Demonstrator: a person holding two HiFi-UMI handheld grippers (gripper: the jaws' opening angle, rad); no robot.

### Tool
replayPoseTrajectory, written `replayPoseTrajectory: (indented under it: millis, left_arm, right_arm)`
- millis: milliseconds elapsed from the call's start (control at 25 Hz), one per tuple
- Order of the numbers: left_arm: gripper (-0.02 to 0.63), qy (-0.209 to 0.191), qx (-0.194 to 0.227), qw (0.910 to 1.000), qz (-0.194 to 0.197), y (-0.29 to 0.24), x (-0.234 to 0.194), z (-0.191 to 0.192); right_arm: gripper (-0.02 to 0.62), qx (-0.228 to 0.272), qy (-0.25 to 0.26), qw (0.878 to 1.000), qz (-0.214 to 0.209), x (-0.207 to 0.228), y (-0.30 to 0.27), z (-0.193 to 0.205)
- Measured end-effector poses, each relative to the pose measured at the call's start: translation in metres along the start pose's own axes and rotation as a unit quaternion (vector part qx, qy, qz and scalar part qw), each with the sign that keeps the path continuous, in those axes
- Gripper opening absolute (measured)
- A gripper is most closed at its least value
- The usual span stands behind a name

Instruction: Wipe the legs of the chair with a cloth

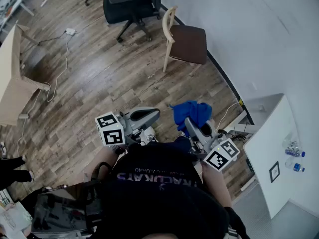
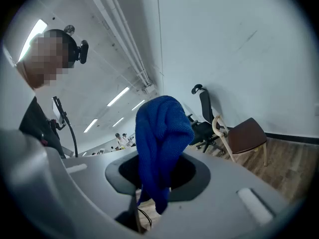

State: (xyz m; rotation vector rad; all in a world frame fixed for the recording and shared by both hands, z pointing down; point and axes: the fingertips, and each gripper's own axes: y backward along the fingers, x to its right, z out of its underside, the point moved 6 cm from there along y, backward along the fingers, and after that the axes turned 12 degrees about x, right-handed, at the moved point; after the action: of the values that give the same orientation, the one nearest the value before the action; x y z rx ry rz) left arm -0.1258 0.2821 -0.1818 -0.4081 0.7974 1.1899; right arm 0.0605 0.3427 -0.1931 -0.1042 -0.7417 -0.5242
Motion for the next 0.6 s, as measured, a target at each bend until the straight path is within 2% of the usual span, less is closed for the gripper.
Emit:
replayPoseTrajectory:
  millis: [440, 600]
  left_arm:
    - [-0.002, 0.003, -0.003, 1.0, 0.002, 0.0001, 0.001, 0.0023]
    - [0.0, -0.034, -0.028, 0.9987, 0.025, -0.0008, 0.008, 0.0054]
  right_arm:
    - [0.103, 0.006, -0.005, 1.0, -0.009, -0.0006, 0.0004, -0.0013]
    - [0.106, 0.015, -0.009, 1.0, -0.022, -0.003, 0.0004, -0.0052]
